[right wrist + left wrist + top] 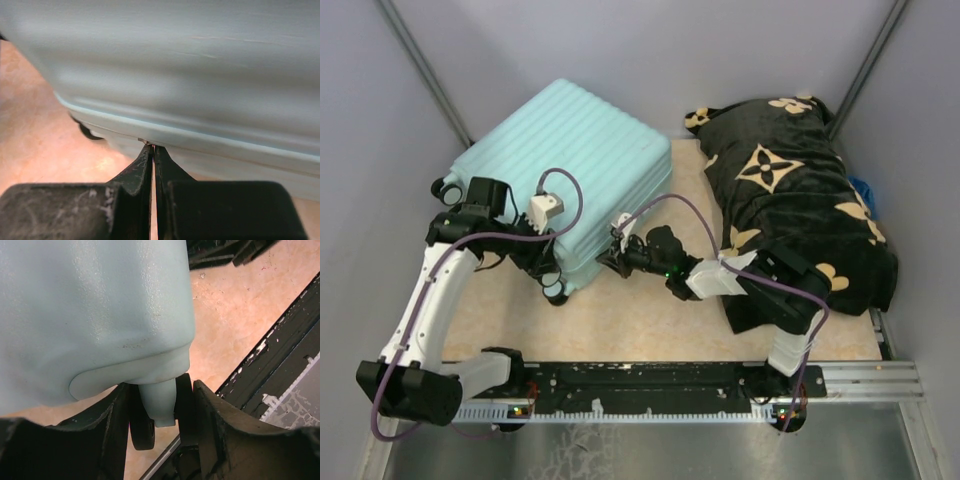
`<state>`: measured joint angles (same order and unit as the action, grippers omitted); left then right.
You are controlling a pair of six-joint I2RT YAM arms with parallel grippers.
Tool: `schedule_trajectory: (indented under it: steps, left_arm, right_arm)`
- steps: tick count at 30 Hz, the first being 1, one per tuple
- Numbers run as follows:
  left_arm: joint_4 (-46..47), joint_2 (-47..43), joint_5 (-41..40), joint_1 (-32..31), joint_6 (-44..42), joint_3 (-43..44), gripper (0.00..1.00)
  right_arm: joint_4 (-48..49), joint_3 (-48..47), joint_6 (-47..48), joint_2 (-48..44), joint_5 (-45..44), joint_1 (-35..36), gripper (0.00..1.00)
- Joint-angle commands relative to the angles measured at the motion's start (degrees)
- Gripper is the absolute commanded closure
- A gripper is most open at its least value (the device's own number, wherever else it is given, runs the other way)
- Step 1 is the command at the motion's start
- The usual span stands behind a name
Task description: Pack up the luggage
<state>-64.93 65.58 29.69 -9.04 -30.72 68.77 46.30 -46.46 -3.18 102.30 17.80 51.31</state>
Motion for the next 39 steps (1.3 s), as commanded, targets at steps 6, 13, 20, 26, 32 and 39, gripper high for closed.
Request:
schedule_trajectory:
  steps: [6, 13, 20, 26, 32, 39]
  left_arm:
    - [-1.78, 3.40, -7.46, -0.19, -11.15, -1.19, 1.00]
    - [-3.84, 2.88, -8.39, -0.20, -17.61, -2.86, 1.00]
    - [-6.49, 1.91, -9.45, -0.13, -23.14, -5.03, 1.00]
    - [-7.70, 1.12, -10.25, -0.10, -25.51, -5.90, 1.00]
    - [-9.50, -0.84, -12.11, -0.10, -29.60, -7.78, 1.00]
    - [-10.72, -2.12, -14.23, 0.18, -33.26, -9.44, 1.00]
  right_arm:
    - [-0.98, -1.71, 6.53, -3.12, -12.79, -12.38, 1.00]
    - [-0.62, -3.17, 10.13, -1.42, -10.55, -19.49, 1.00]
    - [-1.29, -3.46, 11.70, -0.94, -6.68, -21.60, 1.00]
    - [-1.67, -1.06, 10.61, -2.22, -4.40, -21.60, 1.00]
    - [-3.08, 1.22, 9.86, -4.10, -3.71, -21.60, 1.00]
    - [-4.71, 5.01, 7.29, -7.19, -2.80, -20.90, 1.00]
